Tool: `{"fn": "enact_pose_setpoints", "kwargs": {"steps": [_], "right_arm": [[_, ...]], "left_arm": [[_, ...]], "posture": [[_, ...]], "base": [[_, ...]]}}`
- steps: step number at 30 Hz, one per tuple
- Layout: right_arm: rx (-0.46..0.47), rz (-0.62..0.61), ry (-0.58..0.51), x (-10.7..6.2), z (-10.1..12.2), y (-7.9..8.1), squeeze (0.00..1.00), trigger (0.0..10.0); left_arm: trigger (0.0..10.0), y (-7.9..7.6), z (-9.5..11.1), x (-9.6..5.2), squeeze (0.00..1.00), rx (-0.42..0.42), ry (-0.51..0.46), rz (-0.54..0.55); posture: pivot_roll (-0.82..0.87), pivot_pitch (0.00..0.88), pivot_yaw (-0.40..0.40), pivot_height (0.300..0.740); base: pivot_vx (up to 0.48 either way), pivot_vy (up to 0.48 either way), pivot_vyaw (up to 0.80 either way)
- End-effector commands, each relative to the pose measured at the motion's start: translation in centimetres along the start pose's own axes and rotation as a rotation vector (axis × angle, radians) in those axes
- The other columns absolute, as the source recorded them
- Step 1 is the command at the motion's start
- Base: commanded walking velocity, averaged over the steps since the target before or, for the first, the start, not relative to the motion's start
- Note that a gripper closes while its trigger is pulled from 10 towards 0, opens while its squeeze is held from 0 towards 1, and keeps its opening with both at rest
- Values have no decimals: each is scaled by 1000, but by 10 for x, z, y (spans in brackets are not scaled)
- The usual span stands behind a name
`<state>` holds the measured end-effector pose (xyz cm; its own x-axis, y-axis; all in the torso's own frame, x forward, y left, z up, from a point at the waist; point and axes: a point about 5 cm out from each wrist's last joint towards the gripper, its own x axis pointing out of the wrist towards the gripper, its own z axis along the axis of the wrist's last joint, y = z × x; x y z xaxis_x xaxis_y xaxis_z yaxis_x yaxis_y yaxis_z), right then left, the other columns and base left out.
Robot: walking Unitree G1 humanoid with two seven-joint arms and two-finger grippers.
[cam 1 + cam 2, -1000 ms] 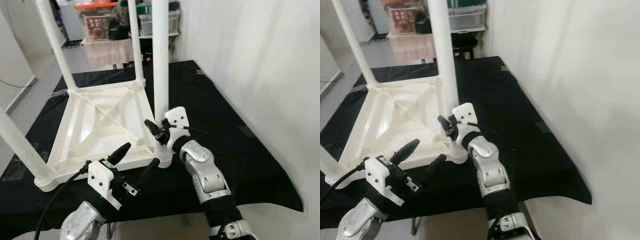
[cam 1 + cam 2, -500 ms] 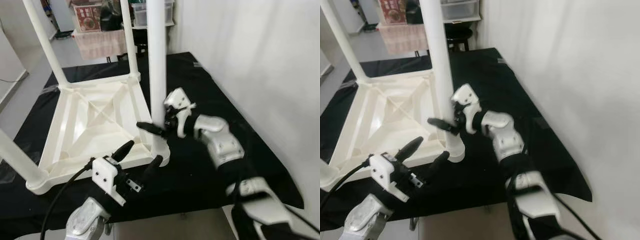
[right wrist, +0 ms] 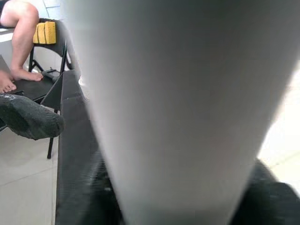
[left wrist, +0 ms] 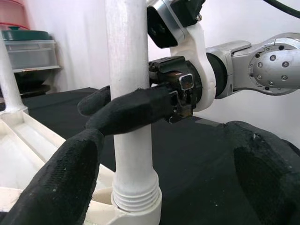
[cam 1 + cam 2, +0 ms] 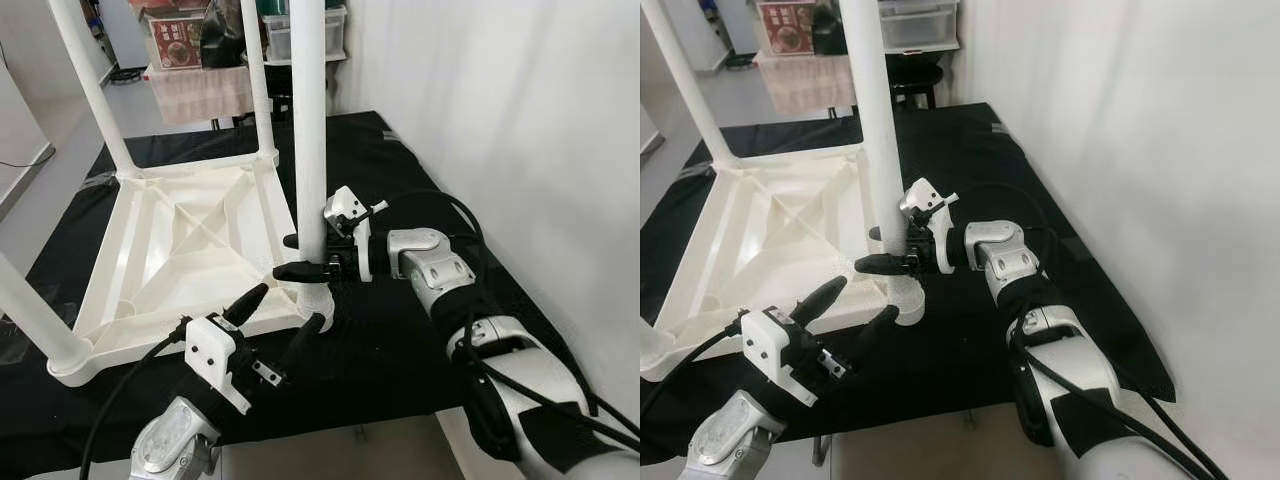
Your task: Building children table
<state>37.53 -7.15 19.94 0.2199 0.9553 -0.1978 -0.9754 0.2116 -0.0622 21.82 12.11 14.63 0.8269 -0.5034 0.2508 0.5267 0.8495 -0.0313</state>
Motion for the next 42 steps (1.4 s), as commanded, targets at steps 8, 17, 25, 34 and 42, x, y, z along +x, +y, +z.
{"fn": "enact_pose_setpoints", "kwargs": {"steps": [8,17,25,34,42], "right_arm": [[4,-119,-23,-12,-18,-3,0,0],[214,-628,91,1,-67,34,0,0],[108,-797,95,13,-63,40,0,0],[133,-718,-12,18,-33,44,1000,10000],[-25,-294,-106,13,-7,25,0,10000]], "left_arm": [[10000,-1,-5,-3,0,-9,26,3],[10000,2,-1,-9,0,-6,28,2],[10000,5,-1,-6,0,-14,27,0],[10000,5,-2,-3,0,-12,25,4],[10000,4,-3,0,0,-14,24,2]], "posture": [[-39,29,3,740],[-64,54,12,740],[-46,46,15,740],[-46,35,15,740],[-39,25,-2,740]], "base": [[0,0,0],[0,0,0],[0,0,0],[0,0,0],[0,0,0]]}}
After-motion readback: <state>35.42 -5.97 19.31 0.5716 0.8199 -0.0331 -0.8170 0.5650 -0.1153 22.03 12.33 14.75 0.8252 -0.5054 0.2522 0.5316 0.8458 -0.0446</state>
